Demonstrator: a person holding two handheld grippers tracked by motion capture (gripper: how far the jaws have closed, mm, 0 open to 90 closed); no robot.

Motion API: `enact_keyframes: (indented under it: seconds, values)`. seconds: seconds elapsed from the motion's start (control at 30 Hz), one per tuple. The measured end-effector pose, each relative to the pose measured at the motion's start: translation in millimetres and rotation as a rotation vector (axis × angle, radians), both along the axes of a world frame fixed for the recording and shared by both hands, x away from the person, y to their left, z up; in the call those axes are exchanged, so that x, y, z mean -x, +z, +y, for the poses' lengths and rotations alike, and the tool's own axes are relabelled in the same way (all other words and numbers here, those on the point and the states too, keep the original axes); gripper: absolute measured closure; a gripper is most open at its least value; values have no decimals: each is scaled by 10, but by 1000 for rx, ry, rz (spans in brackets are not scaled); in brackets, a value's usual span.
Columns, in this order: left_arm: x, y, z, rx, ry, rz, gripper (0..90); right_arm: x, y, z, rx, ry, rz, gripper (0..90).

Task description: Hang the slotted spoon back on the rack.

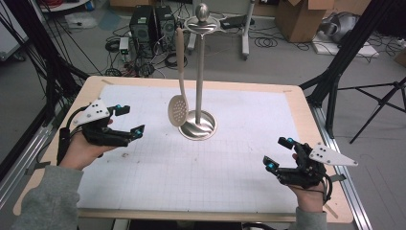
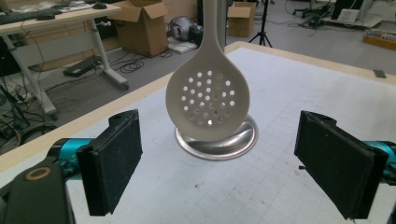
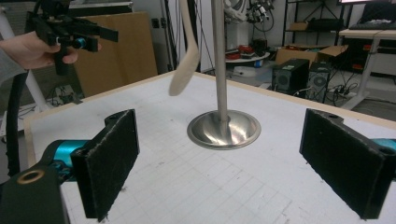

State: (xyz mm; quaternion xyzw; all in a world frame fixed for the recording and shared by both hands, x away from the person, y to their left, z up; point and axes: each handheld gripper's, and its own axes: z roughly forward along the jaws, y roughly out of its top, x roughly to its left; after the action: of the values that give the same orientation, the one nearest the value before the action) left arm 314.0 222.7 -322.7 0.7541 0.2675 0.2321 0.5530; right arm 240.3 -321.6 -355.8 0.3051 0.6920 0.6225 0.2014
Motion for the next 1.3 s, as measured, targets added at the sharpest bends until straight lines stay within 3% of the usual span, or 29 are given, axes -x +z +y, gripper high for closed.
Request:
enact_keyframes:
  seconds: [0.37,0.77,0.97,1.13,1.3]
  values:
    - [311,-100,204,17,37,-26,152,54,13,-9,3,-7,-2,108]
    - [545,-264,398,39,103,-41,151,15,-17,26,19,-6,5,108]
    - [601,-387,482,57,132,-28,144,-2,-33,67,31,3,14,108]
    - [606,-471,586,109,163,-5,144,-9,-40,74,31,1,19,108]
    - [651,-511,638,103,191,-10,143,-10,-41,69,33,-5,17,108]
